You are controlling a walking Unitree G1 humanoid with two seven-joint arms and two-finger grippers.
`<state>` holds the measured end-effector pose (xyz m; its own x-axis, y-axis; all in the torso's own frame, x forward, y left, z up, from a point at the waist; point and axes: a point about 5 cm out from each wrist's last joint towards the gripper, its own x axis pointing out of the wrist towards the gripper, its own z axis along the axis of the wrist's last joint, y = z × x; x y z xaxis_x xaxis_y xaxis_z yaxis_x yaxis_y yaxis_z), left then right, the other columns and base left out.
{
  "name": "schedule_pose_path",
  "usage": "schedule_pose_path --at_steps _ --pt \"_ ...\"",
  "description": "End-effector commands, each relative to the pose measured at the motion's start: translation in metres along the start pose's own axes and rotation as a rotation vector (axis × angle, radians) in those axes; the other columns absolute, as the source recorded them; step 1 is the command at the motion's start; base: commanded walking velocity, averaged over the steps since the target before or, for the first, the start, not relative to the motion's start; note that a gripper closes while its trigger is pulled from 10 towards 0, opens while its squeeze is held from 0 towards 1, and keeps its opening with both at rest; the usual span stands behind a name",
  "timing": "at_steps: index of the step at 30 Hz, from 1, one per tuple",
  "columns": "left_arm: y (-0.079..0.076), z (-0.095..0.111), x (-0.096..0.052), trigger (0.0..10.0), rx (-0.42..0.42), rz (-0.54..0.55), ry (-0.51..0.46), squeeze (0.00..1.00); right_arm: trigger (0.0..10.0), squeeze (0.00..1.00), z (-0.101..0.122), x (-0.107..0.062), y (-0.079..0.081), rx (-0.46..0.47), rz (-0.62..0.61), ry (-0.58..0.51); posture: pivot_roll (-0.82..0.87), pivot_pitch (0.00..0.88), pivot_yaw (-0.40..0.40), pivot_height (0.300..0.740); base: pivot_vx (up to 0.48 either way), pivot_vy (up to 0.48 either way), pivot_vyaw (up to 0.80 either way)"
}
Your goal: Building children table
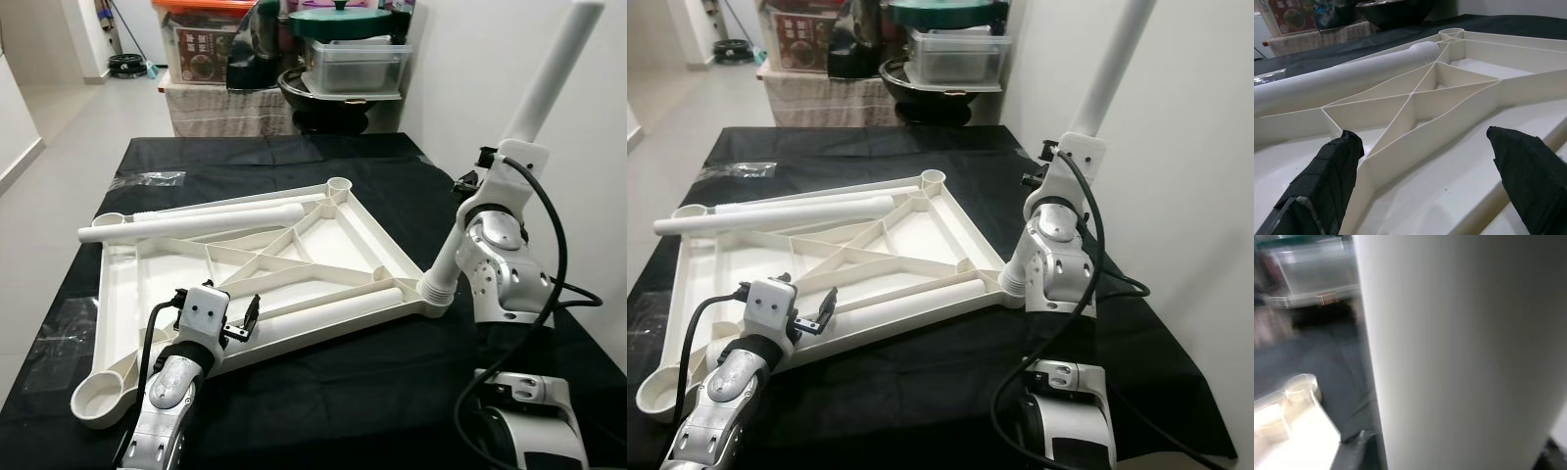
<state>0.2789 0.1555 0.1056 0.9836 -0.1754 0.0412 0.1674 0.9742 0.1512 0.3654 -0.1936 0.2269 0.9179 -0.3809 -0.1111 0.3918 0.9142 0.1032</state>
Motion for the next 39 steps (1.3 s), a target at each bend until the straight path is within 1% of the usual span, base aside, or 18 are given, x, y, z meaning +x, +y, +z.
schedule_pose_path --at_steps 1,2,5,8,12,15,16,19,20,21,22,26,29,31,34,37,38,39 --pt "-0.002 -0.013 -0.005 10.0 0.002 -0.007 0.066 0.0 10.0 1.0 -0.017 0.001 -0.004 -0.017 -0.003 0.084 -0.02 0.0 -0.069 0.74 0.0 0.0 0.0" --pt "-0.003 -0.014 -0.006 10.0 0.0 -0.007 0.068 0.0 10.0 0.0 -0.008 0.003 -0.008 -0.045 0.015 0.062 -0.02 0.0 -0.068 0.74 0.0 0.0 0.0" --pt "-0.003 -0.014 -0.006 10.0 -0.001 -0.007 0.069 0.0 10.0 0.0 -0.005 0.003 -0.009 -0.052 0.025 0.062 -0.02 0.0 -0.068 0.74 0.0 0.0 0.0" --pt "-0.004 -0.014 -0.006 10.0 -0.003 -0.009 0.069 0.0 10.0 0.0 0.021 0.004 -0.025 -0.073 0.083 -0.009 -0.02 0.0 -0.067 0.74 0.0 0.0 0.0" --pt "-0.004 -0.014 -0.006 10.0 -0.003 -0.009 0.069 0.0 10.0 0.0 0.03 0.005 -0.031 -0.077 0.094 -0.035 -0.02 0.0 -0.067 0.74 0.0 0.0 0.0" --pt "-0.002 -0.015 -0.006 10.0 0.0 -0.01 0.073 0.0 10.0 0.0 0.049 0.004 -0.048 -0.077 0.225 -0.069 -0.03 0.0 -0.059 0.74 0.0 0.0 0.0" --pt "-0.003 -0.015 -0.006 10.0 -0.001 -0.012 0.073 0.0 9.2 0.0 0.052 0.005 -0.053 -0.093 0.25 -0.076 -0.03 0.0 -0.057 0.74 0.0 0.0 0.0" --pt "-0.004 -0.015 -0.005 10.0 -0.001 -0.014 0.073 0.0 9.2 0.0 0.054 0.007 -0.056 -0.106 0.259 -0.08 -0.03 0.0 -0.057 0.74 0.0 0.0 0.0" --pt "-0.005 -0.015 -0.005 10.0 -0.002 -0.016 0.072 0.0 4.7 0.0 0.053 0.009 -0.059 -0.106 0.264 -0.075 -0.03 0.0 -0.057 0.74 0.0 0.0 0.0" --pt "-0.005 -0.015 -0.004 10.0 -0.003 -0.017 0.071 0.0 4.7 0.0 0.053 0.01 -0.061 -0.105 0.268 -0.068 -0.03 0.0 -0.057 0.74 0.0 0.0 0.0" --pt "-0.005 -0.014 -0.003 10.0 -0.003 -0.017 0.07 0.0 0.0 0.0 0.05 0.013 -0.063 -0.104 0.262 -0.06 -0.03 0.0 -0.059 0.74 0.0 0.0 0.0" --pt "-0.003 -0.014 -0.003 10.0 -0.001 -0.015 0.067 0.0 0.0 0.0 0.041 0.019 -0.066 -0.104 0.226 -0.042 -0.02 0.0 -0.062 0.74 0.0 0.0 0.0" --pt "-0.001 -0.014 -0.003 10.0 0.002 -0.011 0.067 0.0 0.0 0.0 0.031 0.018 -0.057 -0.073 0.227 -0.021 -0.02 0.0 -0.064 0.74 0.0 0.0 0.0" --pt "0.0 -0.014 -0.004 10.0 0.004 -0.009 0.069 0.0 0.0 0.0 0.019 0.017 -0.053 -0.045 0.107 0.001 -0.01 0.0 -0.062 0.74 0.0 0.0 0.0" --pt "0.0 -0.015 -0.005 10.0 0.005 -0.009 0.069 0.0 0.0 0.0 0.015 0.015 -0.053 -0.042 0.027 0.007 -0.01 0.0 -0.063 0.74 0.0 0.0 0.0" --pt "-0.001 -0.014 -0.005 10.0 0.005 -0.009 0.067 0.0 0.0 0.0 -0.002 0.004 -0.041 -0.052 -0.096 0.046 -0.01 0.0 -0.066 0.74 0.0 0.0 0.0" --pt "-0.001 -0.014 -0.005 10.0 0.006 -0.01 0.067 0.0 3.2 0.0 -0.007 -0.002 -0.033 -0.038 -0.109 0.059 -0.01 0.0 -0.058 0.74 0.0 0.0 0.0" --pt "-0.001 -0.014 -0.005 10.0 0.006 -0.01 0.067 0.0 3.2 0.0 -0.007 -0.002 -0.033 -0.038 -0.109 0.059 -0.01 0.0 -0.058 0.74 0.0 0.0 0.0"
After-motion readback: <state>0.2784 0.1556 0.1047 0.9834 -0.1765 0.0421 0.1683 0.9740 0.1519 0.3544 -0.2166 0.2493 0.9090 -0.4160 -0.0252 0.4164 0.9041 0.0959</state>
